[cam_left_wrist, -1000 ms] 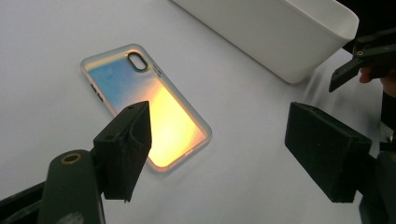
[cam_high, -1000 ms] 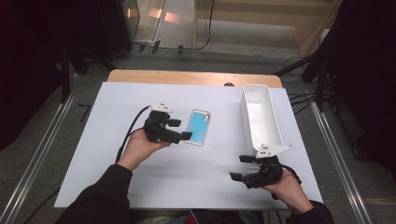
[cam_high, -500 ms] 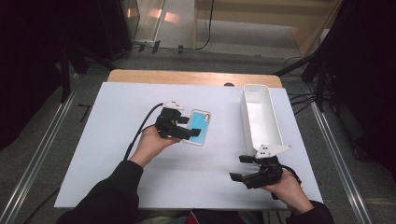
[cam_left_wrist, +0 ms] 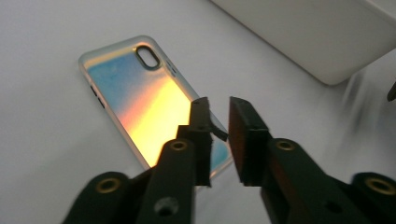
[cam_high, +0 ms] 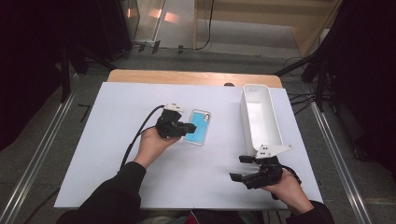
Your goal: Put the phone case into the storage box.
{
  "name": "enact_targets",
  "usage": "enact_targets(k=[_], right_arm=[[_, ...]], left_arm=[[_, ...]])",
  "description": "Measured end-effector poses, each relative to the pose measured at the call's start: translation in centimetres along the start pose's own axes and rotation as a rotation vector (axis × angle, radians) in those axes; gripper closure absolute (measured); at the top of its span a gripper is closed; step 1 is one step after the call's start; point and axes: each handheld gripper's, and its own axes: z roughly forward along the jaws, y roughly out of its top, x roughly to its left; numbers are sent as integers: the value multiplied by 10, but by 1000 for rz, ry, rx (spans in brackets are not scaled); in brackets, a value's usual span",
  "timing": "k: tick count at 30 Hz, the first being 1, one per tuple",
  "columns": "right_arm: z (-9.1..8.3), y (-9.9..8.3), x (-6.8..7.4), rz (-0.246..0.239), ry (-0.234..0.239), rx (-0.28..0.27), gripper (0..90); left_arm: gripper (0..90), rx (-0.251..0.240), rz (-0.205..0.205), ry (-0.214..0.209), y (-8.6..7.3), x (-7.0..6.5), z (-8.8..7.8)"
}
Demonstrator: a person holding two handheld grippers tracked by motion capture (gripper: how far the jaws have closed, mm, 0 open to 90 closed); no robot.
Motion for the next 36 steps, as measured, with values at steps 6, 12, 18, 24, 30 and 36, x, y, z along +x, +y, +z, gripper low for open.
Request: enact_targets(k=[6,12,18,24,30,36], right_arm=[[0,0,0,-2,2,-1,173],[-1,0,0,-3,2,-1,173],[-1,0,1,-6,3,0,173],[0,0,1,-9,4,2,173],[0,0,2,-6,7,6,173],[-1,0,2,-7,9,8,173]], left_arm=[[895,-5,1,20,-8,3,4],[894,2,-1,35,-13,4,10],[893,31,6,48,-20,5,19],[893,46,-5,48,-26,6,26],[893,52,-14,60,-30,8,31],[892,61,-16,57,-31,10,31]])
